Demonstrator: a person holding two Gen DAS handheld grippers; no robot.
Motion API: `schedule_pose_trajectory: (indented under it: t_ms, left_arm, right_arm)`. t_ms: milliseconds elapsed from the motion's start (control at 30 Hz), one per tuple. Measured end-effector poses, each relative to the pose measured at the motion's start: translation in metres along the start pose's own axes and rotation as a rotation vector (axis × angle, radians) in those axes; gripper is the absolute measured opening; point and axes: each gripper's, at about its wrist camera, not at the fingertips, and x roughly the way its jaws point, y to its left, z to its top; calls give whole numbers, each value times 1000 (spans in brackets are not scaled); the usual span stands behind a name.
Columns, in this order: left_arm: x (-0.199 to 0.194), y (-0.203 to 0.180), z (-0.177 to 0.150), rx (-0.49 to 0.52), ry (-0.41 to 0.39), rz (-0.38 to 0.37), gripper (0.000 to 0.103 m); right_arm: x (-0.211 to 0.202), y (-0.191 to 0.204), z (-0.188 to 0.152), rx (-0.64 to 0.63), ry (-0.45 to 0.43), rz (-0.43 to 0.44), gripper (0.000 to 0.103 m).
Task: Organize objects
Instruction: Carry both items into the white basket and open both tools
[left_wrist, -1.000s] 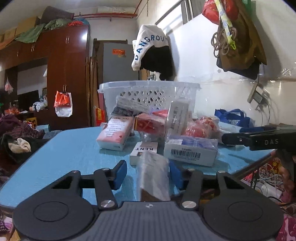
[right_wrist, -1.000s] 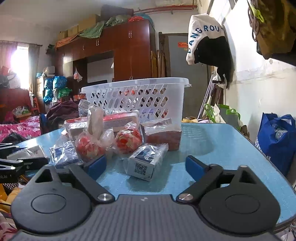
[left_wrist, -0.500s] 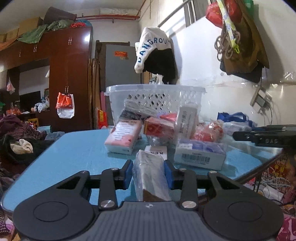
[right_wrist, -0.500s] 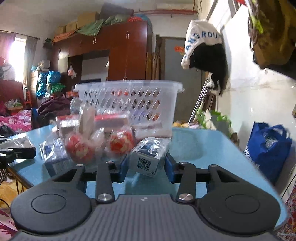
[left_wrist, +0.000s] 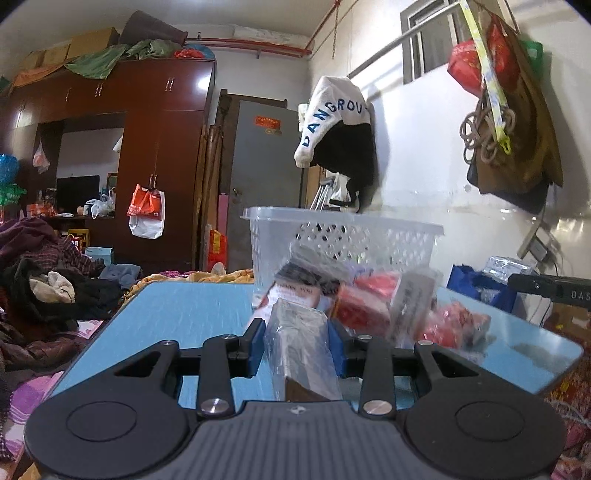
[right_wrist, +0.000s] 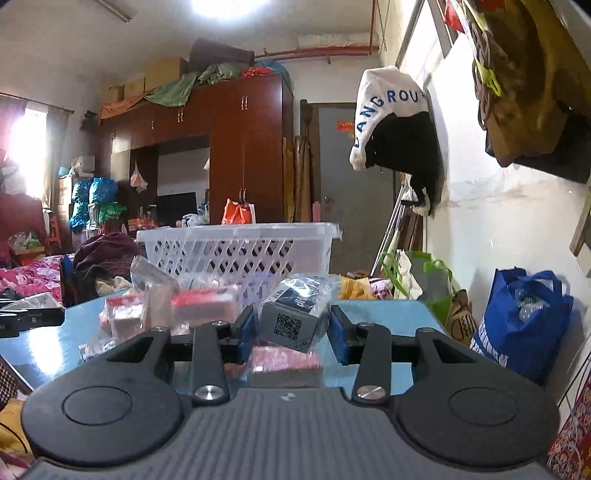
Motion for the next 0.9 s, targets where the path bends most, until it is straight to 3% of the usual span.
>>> schedule_pose_trajectory:
  t_ms: [133, 333, 467, 600, 700, 733, 767, 800, 833, 867, 900]
  left_arm:
    - [6, 3, 25, -10, -35, -13, 40]
    - [51, -7, 114, 13, -81, -53, 40]
    - [123, -18, 159, -19, 17, -69, 40]
    - [179, -25, 166, -25, 146, -48, 40]
    - [192, -24, 162, -26, 160, -42, 42]
    - [193, -22, 161, -32, 151, -33, 52]
    - [197, -21, 161, -30, 148, -28, 61]
    - [200, -21, 161, -23, 155, -23, 85]
    - [206, -23, 163, -14, 168, -11, 90]
    - [206, -23, 161, -7, 173, 3, 89]
    - [199, -21, 160, -4, 164, 3, 87]
  right_arm:
    - [8, 1, 22, -9, -39, 30, 44]
    - [56, 21, 89, -93, -91, 111, 45]
    - [123, 37, 119, -138, 16, 103, 45]
    - [170, 51, 118, -234, 92, 30, 45]
    - [178, 46, 117, -185, 97, 59, 45]
    - [179, 44, 117, -179, 101, 56, 47]
    - [183, 43, 116, -174, 119, 66, 53]
    - [185, 42, 115, -165, 130, 71, 60]
    - [181, 41, 116, -158, 120, 55, 78]
    - [175, 42, 114, -159, 106, 33, 96]
    - [165, 43, 111, -165, 92, 12, 101]
